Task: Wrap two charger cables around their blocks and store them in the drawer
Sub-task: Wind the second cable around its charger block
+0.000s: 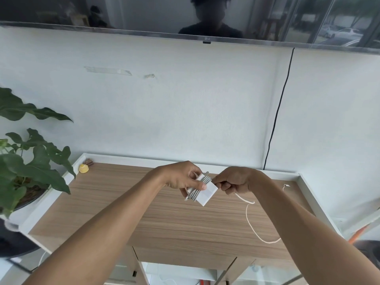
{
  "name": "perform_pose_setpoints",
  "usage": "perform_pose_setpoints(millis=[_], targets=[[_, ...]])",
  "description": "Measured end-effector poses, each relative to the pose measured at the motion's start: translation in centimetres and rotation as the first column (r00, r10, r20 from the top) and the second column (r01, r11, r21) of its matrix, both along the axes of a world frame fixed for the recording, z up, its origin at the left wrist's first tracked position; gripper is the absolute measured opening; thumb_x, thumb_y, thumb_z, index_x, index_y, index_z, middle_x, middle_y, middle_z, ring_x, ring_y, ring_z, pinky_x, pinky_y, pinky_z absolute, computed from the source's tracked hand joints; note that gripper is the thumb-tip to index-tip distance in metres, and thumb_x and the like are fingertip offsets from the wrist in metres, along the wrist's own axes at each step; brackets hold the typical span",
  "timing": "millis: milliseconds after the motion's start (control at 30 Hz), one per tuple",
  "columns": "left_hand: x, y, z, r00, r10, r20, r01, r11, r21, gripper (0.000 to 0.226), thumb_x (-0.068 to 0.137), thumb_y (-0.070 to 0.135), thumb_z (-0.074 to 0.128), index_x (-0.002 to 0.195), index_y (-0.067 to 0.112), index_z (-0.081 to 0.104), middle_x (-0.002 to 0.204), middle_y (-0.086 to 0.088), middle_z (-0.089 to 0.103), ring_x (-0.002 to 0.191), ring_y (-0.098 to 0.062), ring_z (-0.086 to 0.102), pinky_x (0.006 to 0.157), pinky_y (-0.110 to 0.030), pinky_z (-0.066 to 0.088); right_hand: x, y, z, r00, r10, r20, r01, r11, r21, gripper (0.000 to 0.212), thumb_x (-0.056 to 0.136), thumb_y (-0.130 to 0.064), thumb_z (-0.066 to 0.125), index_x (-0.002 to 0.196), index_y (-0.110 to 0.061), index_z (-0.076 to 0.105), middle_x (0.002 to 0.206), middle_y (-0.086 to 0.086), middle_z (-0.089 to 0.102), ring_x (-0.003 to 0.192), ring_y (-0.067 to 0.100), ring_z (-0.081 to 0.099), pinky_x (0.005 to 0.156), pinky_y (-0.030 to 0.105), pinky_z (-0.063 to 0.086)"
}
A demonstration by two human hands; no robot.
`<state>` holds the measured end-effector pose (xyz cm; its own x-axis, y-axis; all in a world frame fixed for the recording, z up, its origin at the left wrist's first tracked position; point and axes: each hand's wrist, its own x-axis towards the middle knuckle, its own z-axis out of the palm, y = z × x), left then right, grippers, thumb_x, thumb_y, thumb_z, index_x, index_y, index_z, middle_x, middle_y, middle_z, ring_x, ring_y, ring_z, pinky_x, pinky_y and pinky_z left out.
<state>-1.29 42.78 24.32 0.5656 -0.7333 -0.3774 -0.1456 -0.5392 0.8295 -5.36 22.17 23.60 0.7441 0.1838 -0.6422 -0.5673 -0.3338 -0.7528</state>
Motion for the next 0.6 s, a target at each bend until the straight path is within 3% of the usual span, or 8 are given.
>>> perform_pose_setpoints(millis=[100,200,267,333,400,500,600], targets=[[0.3,0.0,-0.4,0.996,0.03,0.08,-0.032,0.999,0.026,0.038,0.089,0.027,0.069,0.119,0.006,0.058,0.106,-0.017,0.07,0.094,-0.038,0.07,0.067,-0.038,0.061,0.2,0.7,0.5,0.996,-0.024,0.086,0.032,0.995,-0.096,0.025,0.088,-0.005,0.059,0.063,-0.008,0.055,0.054,-0.001,0.045,0.045,0.008,0.032,0.041,0.019,0.023],[0.6,-0.1,-0.5,0.976,0.08,0.2,-0.093,0.994,0.06,0.034,0.088,0.032,0.069,0.112,0.009,0.059,0.1,-0.013,0.07,0.084,-0.034,0.072,0.067,-0.041,0.061,0.4,1.8,1.2,0.971,-0.048,0.233,0.112,0.956,-0.271,0.008,0.081,-0.006,0.059,0.074,-0.006,0.062,0.063,0.007,0.045,0.055,0.016,0.035,0.049,0.022,0.029],[0.9,-0.2,-0.5,0.928,0.097,0.359,-0.146,0.983,0.112,0.034,0.087,0.037,0.068,0.107,0.011,0.059,0.095,-0.009,0.068,0.073,-0.029,0.071,0.069,-0.045,0.06,0.6,2.3,1.5,0.933,-0.055,0.354,0.179,0.927,-0.329,0.01,0.08,-0.01,0.06,0.073,-0.006,0.066,0.065,0.01,0.047,0.059,0.019,0.037,0.052,0.027,0.031],[1.2,0.0,-0.8,0.894,0.168,0.415,-0.219,0.973,0.077,0.033,0.085,0.04,0.067,0.101,0.012,0.059,0.09,-0.006,0.067,0.067,-0.025,0.07,0.068,-0.046,0.06,0.4,2.8,1.9,0.879,0.004,0.476,0.214,0.89,-0.403,0.022,0.083,-0.013,0.058,0.069,0.003,0.063,0.061,0.008,0.044,0.055,0.019,0.033,0.052,0.027,0.029],[1.6,0.3,-1.2,0.902,0.291,0.319,-0.291,0.955,-0.048,0.034,0.084,0.04,0.069,0.098,0.01,0.06,0.088,-0.007,0.067,0.068,-0.028,0.072,0.066,-0.049,0.06,-0.2,3.6,2.1,0.797,0.128,0.59,0.241,0.829,-0.504,0.027,0.086,-0.013,0.05,0.069,0.006,0.058,0.058,0.007,0.043,0.054,0.018,0.032,0.051,0.028,0.028],[1.7,-0.1,-1.4,0.897,0.406,0.174,-0.376,0.909,-0.181,0.036,0.086,0.036,0.07,0.099,0.003,0.061,0.092,-0.014,0.07,0.074,-0.032,0.072,0.064,-0.048,0.061,-1.2,4.7,1.6,0.633,0.269,0.726,0.328,0.756,-0.567,0.03,0.088,-0.01,0.045,0.059,-0.005,0.048,0.055,0.002,0.042,0.055,0.021,0.035,0.054,0.033,0.032],[1.6,-0.7,-1.6,0.871,0.49,0.045,-0.463,0.847,-0.26,0.033,0.088,0.033,0.069,0.098,0.001,0.065,0.093,-0.016,0.07,0.075,-0.026,0.072,0.061,-0.039,0.061,-1.7,5.0,0.2,0.511,0.299,0.806,0.395,0.751,-0.53,0.025,0.091,-0.013,0.048,0.071,-0.004,0.058,0.064,0.003,0.048,0.059,0.024,0.044,0.058,0.038,0.04]])
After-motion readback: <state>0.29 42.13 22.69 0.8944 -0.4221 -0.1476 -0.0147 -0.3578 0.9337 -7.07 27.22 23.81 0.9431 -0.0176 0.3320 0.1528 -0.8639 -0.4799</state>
